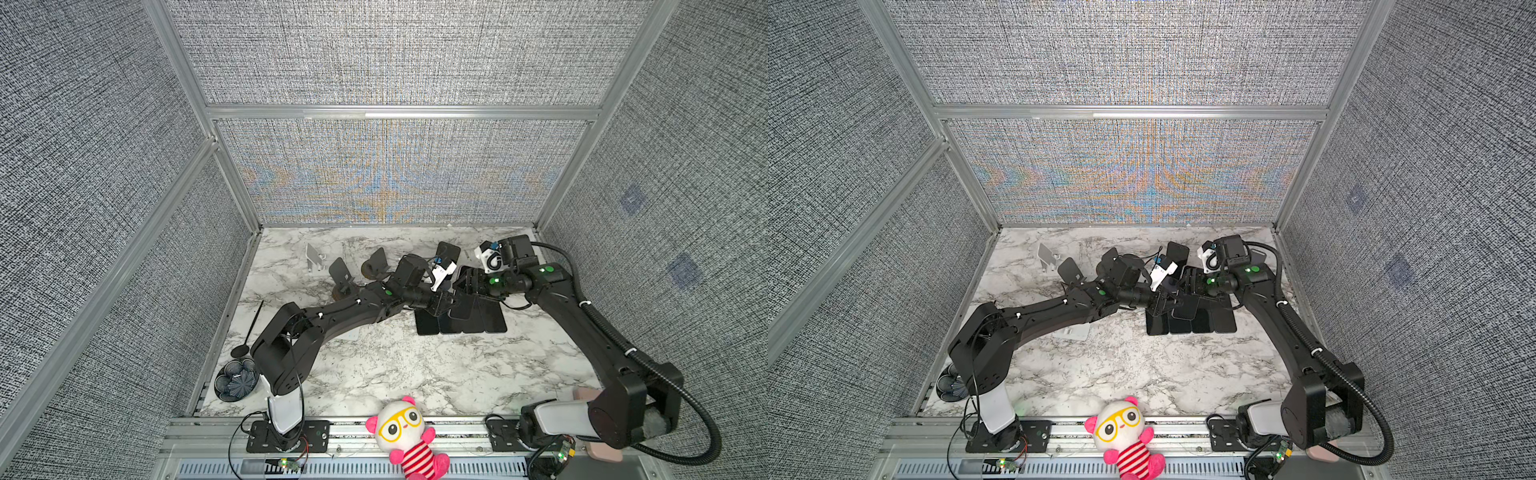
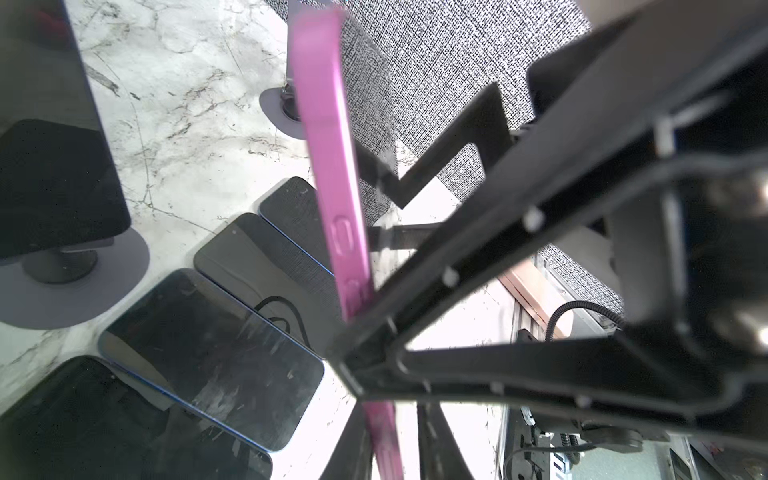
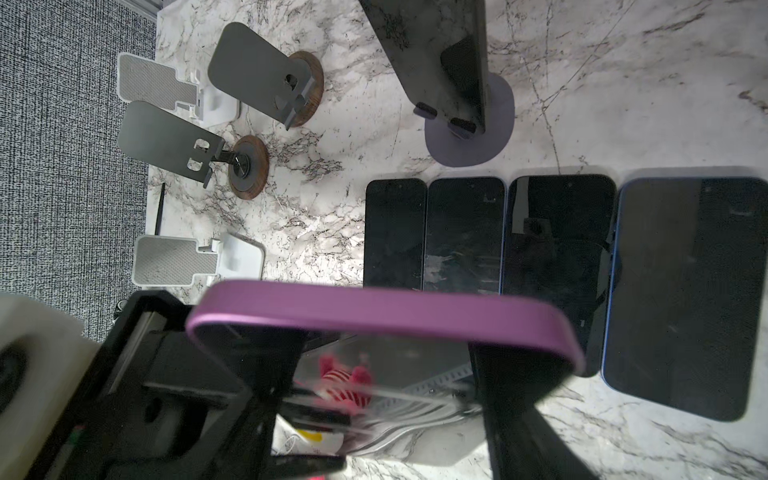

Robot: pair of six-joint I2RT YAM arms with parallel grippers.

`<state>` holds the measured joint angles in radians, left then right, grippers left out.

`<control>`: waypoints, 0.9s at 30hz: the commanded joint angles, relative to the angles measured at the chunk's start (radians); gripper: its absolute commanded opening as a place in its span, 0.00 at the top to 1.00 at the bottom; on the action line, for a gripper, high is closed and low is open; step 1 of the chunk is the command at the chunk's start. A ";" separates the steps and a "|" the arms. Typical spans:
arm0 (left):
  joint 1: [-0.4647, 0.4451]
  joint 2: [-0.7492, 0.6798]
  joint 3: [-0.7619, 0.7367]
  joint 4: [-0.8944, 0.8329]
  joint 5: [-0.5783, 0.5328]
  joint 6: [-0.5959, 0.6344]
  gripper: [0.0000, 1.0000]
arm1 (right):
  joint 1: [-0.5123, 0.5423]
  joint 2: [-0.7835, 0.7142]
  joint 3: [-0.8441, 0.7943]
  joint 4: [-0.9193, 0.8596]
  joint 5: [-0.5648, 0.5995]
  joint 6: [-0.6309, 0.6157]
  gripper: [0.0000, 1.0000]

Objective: Remove the phone from the phone stand
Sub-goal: 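Close left gripper on the purple-edged phone, then open right gripper and withdraw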

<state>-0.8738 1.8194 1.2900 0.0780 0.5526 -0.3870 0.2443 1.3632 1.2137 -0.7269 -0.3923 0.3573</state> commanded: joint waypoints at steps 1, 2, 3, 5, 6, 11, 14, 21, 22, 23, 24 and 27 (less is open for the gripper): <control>-0.002 0.004 0.012 0.038 0.026 -0.011 0.87 | 0.003 0.002 0.000 0.042 -0.039 0.003 0.43; -0.002 0.006 0.012 0.040 0.026 -0.013 0.88 | 0.003 0.002 0.001 0.042 -0.039 0.003 0.43; -0.002 0.007 0.012 0.042 0.025 -0.016 0.91 | 0.003 0.003 0.002 0.043 -0.040 0.002 0.43; -0.002 0.009 0.012 0.043 0.019 -0.021 0.94 | 0.003 0.004 0.004 0.042 -0.039 -0.002 0.43; -0.002 0.009 0.011 0.043 0.014 -0.025 0.97 | 0.003 0.004 0.006 0.041 -0.038 -0.004 0.43; -0.002 0.004 0.006 0.036 -0.014 -0.029 1.00 | 0.003 -0.004 0.011 0.036 -0.030 -0.023 0.34; -0.002 -0.004 0.001 0.031 -0.025 -0.027 1.00 | 0.003 -0.003 0.027 0.014 -0.018 -0.043 0.26; -0.001 -0.021 0.006 0.025 -0.049 -0.039 1.00 | 0.001 -0.028 0.027 -0.008 0.037 -0.063 0.12; -0.001 -0.023 0.005 0.026 -0.049 -0.039 1.00 | 0.000 -0.030 0.027 -0.009 0.041 -0.065 0.11; -0.001 -0.025 0.006 0.027 -0.049 -0.039 1.00 | 0.000 -0.033 0.027 -0.011 0.044 -0.065 0.09; -0.001 -0.026 0.007 0.024 -0.049 -0.039 1.00 | -0.002 -0.035 0.027 -0.009 0.048 -0.066 0.08; -0.001 -0.032 0.003 0.017 -0.053 -0.038 1.00 | -0.006 -0.044 0.027 -0.004 0.059 -0.066 0.04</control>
<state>-0.8753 1.8015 1.2907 0.0788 0.4999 -0.4232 0.2413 1.3273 1.2362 -0.7296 -0.3531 0.3031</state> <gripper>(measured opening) 0.090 0.951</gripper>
